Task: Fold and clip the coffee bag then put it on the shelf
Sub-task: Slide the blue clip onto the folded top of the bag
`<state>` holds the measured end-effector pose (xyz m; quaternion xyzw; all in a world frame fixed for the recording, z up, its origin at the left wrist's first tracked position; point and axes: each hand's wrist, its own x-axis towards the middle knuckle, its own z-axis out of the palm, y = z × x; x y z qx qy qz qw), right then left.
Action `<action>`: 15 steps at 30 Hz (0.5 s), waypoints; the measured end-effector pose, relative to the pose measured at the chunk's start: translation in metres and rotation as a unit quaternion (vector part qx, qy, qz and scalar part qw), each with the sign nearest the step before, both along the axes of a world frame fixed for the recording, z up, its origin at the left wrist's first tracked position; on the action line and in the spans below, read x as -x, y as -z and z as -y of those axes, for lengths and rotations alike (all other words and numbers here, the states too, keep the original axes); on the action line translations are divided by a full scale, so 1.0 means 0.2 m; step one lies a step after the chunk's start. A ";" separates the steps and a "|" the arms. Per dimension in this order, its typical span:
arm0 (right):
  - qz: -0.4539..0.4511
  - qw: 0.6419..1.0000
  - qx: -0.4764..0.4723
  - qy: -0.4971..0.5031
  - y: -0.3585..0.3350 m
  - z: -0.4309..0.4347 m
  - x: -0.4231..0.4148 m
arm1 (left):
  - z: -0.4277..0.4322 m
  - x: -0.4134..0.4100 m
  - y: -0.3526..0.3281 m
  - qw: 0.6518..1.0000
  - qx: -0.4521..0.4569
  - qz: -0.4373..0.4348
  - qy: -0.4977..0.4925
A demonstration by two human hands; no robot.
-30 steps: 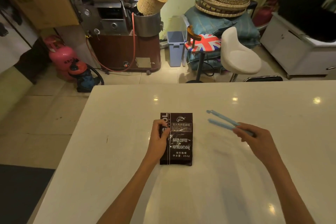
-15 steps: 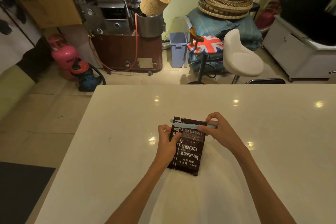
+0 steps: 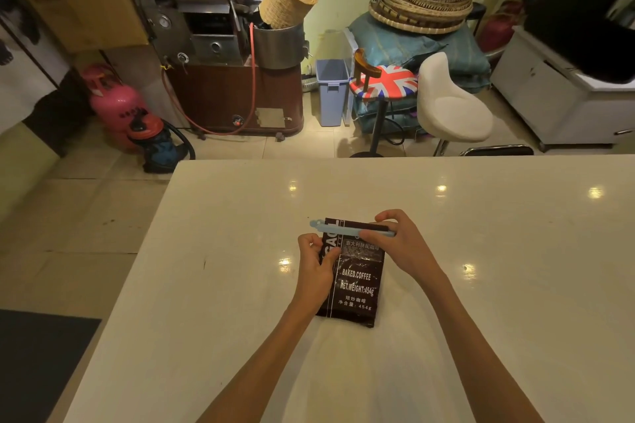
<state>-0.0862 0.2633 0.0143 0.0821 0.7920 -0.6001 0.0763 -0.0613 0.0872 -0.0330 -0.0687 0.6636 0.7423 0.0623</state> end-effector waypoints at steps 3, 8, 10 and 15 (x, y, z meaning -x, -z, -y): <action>-0.003 1.000 0.000 0.008 0.00 0.01 0.00 | 0.00 0.00 0.01 1.000 0.007 -0.003 -0.003; -0.004 1.000 0.012 0.017 0.01 0.03 0.00 | -0.01 0.00 0.02 1.000 -0.001 0.005 -0.011; -0.004 1.000 0.015 0.017 0.01 0.03 0.00 | -0.01 0.00 0.03 1.000 -0.011 0.010 -0.018; -0.002 1.000 0.007 0.012 0.01 0.04 0.01 | -0.01 0.01 0.03 1.000 -0.008 0.007 -0.025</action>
